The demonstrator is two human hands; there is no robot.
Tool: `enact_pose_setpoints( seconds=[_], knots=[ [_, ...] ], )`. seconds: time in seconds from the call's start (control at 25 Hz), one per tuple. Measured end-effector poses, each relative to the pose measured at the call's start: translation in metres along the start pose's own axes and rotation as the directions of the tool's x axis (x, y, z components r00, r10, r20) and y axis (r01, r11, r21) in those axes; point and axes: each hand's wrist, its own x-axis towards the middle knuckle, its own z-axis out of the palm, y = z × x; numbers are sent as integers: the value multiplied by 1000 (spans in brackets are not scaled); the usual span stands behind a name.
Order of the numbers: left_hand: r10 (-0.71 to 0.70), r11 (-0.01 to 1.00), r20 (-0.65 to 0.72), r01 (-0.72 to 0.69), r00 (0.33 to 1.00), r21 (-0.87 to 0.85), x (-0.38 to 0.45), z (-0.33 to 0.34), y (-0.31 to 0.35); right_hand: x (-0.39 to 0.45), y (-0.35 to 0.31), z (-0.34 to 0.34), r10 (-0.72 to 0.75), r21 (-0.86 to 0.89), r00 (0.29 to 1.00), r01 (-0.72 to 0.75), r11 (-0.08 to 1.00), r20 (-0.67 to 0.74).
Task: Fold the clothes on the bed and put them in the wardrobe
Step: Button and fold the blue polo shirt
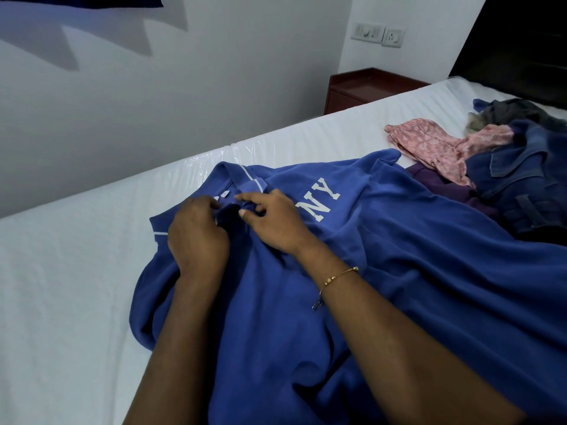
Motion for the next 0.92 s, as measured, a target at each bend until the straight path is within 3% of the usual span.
enact_pose_setpoints(
  seconds=[0.08, 0.16, 0.24, 0.32, 0.4, 0.48, 0.6, 0.68, 0.8, 0.92],
  knots=[
    [98, 995, 46, -100, 994, 32, 1, -1, 2, 5, -2, 1, 35, 46, 996, -31, 998, -77],
    [198, 970, 251, -225, 948, 86, 1, -1, 2, 7, -2, -3, 124, 142, 987, -108, 984, -104],
    [198, 973, 347, -226, 917, 40, 1, -2, 4, 6, 1, -10, 225, 295, 973, -199, 935, -58],
    [155, 986, 253, -132, 955, -106, -2, -1, 12, 6, 5, -16, 265, 424, 964, -243, 872, 8],
    [103, 975, 69, -87, 992, -206, -6, -5, 23, 7, 9, -19, 247, 521, 966, -247, 817, 70],
    [54, 965, 33, -44, 998, -260, -4, -11, 29, 8, 14, -25, 274, 562, 960, -259, 785, 60],
    [242, 967, 257, -210, 936, -146, -6, -11, 31, 2, 27, -37, 249, 257, 962, -214, 943, -114],
    [301, 951, 405, -301, 864, -66, -9, -2, 29, -10, 38, -36, 116, 34, 991, -114, 993, -62],
    [215, 943, 466, -306, 858, 129, -9, 9, 23, -23, 48, -28, 41, -144, 998, -35, 989, 42],
    [110, 954, 505, -234, 856, 187, -4, 12, 18, -20, 53, -28, 66, -212, 994, -45, 976, 90]
  ],
)
